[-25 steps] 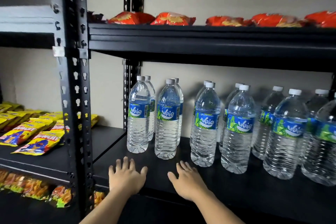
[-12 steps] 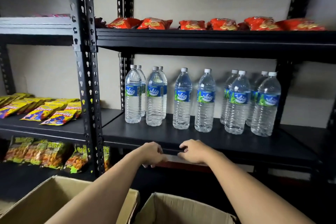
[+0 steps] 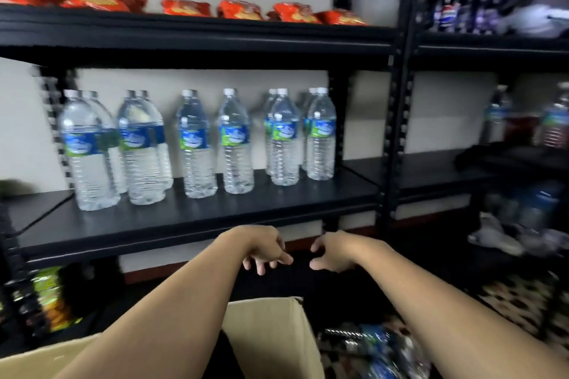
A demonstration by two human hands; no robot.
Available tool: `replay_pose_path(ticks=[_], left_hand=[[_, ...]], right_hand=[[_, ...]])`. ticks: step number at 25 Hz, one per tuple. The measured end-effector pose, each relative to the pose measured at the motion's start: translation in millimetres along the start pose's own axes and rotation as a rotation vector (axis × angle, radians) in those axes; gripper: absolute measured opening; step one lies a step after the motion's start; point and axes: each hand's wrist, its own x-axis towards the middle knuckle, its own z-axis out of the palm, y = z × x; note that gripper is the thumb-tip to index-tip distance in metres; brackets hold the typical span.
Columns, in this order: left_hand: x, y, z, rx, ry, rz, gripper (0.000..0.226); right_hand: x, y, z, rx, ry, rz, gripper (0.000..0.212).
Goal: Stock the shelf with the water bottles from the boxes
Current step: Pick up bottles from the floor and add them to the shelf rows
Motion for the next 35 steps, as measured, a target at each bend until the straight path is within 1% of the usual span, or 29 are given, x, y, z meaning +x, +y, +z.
replay_pose_path(ticks=[3, 5, 8, 11, 14, 15, 18, 19, 22, 23, 24, 25, 26, 27, 28, 29, 31, 33, 34, 35], left_hand=[[27, 65, 16, 0.12, -0.06, 0.166, 0.041], [47, 99, 30, 0.201, -0.063, 0.267, 0.045], [81, 121, 57, 0.253, -0.068, 0.339, 0.051], [124, 119, 85, 0.302, -0.059, 0.364, 0.052], [173, 110, 115, 0.277, -0.078, 0.368, 0.052], [195, 107, 128, 0.284, -0.094, 0.372, 0.053], [257, 98, 163, 0.299, -0.169, 0.368, 0.057], [279, 94, 174, 0.331, -0.192, 0.36, 0.06], [341, 84, 213, 0.393, -0.239, 0.345, 0.07], [360, 81, 227, 0.407, -0.24, 0.343, 0.072], [373, 82, 240, 0.412, -0.248, 0.339, 0.073], [389, 81, 257, 0.404, -0.272, 0.332, 0.071], [400, 81, 273, 0.374, -0.29, 0.347, 0.063], [409, 79, 289, 0.347, -0.301, 0.351, 0.054], [418, 77, 305, 0.327, -0.294, 0.354, 0.05], [425, 73, 318, 0.334, -0.286, 0.336, 0.054], [435, 62, 338, 0.356, -0.277, 0.231, 0.075], [436, 54, 351, 0.38, -0.277, 0.115, 0.091], [431, 54, 354, 0.431, -0.265, 0.098, 0.094], [431, 51, 361, 0.509, -0.217, 0.119, 0.092]], right_hand=[[-26, 54, 6, 0.054, 0.017, 0.113, 0.056], [-39, 88, 15, 0.095, 0.025, 0.193, 0.056], [-48, 135, 32, 0.11, 0.011, 0.303, 0.05], [-32, 177, 55, 0.166, -0.042, 0.368, 0.038], [7, 214, 91, 0.231, -0.094, 0.443, 0.025], [24, 227, 105, 0.249, -0.111, 0.466, 0.026], [69, 260, 145, 0.284, -0.182, 0.472, 0.042], [83, 269, 156, 0.319, -0.21, 0.469, 0.045], [128, 294, 200, 0.439, -0.27, 0.473, 0.045], [141, 300, 216, 0.479, -0.285, 0.474, 0.043], [151, 303, 229, 0.526, -0.303, 0.495, 0.036], [160, 305, 241, 0.597, -0.316, 0.536, 0.026], [167, 303, 252, 0.629, -0.336, 0.562, 0.018], [174, 301, 262, 0.663, -0.335, 0.581, 0.018], [180, 296, 272, 0.694, -0.333, 0.586, 0.029], [188, 291, 284, 0.741, -0.31, 0.604, 0.04], [200, 276, 310, 0.903, -0.284, 0.734, 0.056], [214, 255, 338, 1.04, -0.274, 0.91, 0.09], [222, 245, 352, 1.087, -0.236, 0.992, 0.107], [227, 234, 359, 1.115, -0.17, 1.073, 0.12]])
